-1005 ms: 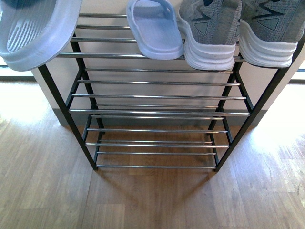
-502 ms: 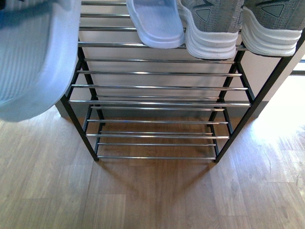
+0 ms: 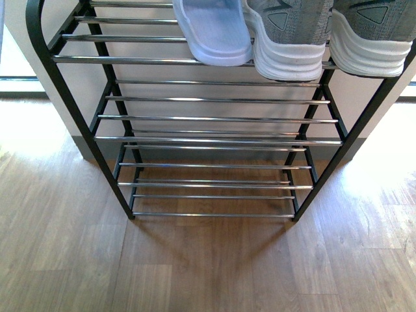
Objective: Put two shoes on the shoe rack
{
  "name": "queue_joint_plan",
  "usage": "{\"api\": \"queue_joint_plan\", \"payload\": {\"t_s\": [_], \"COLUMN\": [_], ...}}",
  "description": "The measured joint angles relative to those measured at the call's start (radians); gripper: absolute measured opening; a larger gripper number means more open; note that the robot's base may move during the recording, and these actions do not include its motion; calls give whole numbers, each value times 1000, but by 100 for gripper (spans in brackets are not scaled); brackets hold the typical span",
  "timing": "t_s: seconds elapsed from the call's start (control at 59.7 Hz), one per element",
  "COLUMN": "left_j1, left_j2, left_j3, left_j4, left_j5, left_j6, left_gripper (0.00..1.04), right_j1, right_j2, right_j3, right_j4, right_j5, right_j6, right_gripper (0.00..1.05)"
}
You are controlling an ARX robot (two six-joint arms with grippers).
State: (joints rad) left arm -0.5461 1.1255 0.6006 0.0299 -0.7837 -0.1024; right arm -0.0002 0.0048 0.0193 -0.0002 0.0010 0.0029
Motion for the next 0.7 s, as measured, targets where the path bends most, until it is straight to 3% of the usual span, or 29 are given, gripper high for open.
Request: {"api": "queue_joint_plan", "payload": {"t_s": [0.536, 0.62, 0.703], "left_j1": [0, -3, 34], "left_j2": [0, 6, 11], "left_j3": [0, 4, 7], "left_j4": [0, -32, -10], "left_j5": [-2, -156, -148], "left_j6": [0, -106, -176], "left_gripper": [2, 2, 2], "right_j1": [0, 0, 0], "right_j2": [0, 0, 0], "right_j3": [0, 0, 0], "right_j4": [0, 0, 0], "right_j5": [0, 0, 0], "right_j6": [0, 0, 0], "right_gripper": [96, 96, 96]}}
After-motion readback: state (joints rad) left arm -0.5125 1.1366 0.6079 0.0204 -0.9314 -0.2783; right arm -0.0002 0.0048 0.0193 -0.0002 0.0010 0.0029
